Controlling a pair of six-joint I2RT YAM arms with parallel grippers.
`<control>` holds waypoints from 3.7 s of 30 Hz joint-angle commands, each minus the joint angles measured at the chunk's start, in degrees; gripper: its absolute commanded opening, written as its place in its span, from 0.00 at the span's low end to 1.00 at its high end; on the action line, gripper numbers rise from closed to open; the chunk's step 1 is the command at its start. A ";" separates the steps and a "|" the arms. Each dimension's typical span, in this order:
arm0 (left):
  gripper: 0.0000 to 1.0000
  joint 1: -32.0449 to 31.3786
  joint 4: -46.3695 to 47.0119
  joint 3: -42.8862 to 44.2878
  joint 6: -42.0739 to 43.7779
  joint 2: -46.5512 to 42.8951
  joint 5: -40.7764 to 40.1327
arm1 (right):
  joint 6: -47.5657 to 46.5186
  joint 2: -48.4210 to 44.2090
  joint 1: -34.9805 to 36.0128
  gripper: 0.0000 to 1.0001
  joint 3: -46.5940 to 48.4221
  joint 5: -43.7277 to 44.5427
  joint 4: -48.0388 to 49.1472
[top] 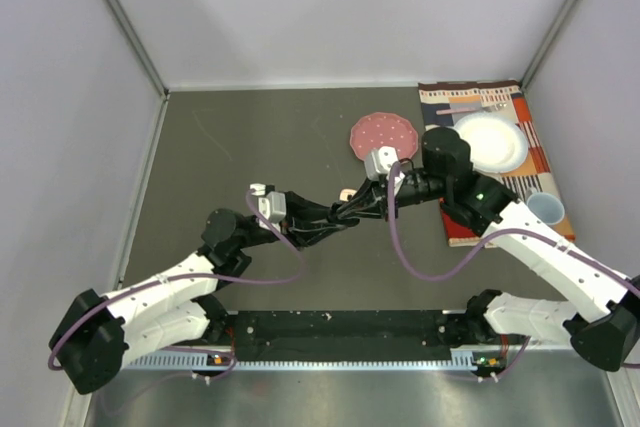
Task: Insert the wireless bluetooth earbuds into the charging case
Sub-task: Insert the left earbud into the left side groove of the charging case, then close the charging case with the earbuds, then place the charging case with the earbuds at the center of the board.
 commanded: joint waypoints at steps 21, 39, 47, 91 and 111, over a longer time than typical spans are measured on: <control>0.00 0.07 4.78 0.60 0.74 -1.42 -3.78 | 1.92 1.03 4.54 0.21 -1.70 9.65 0.26; 0.00 0.07 2.41 -0.02 2.14 -2.56 -5.54 | 11.67 -9.26 4.46 0.31 -7.59 13.78 24.51; 0.00 0.07 1.62 -0.11 2.41 -3.00 -5.98 | 16.33 -13.56 4.46 0.32 -13.65 27.21 33.03; 0.00 0.07 0.12 1.12 2.14 -2.65 -4.48 | 39.10 -0.38 3.66 0.99 -2.58 47.53 5.18; 0.00 -0.02 -3.22 -0.37 3.20 -3.88 -14.94 | 47.62 -6.09 3.23 0.99 -13.30 68.09 8.43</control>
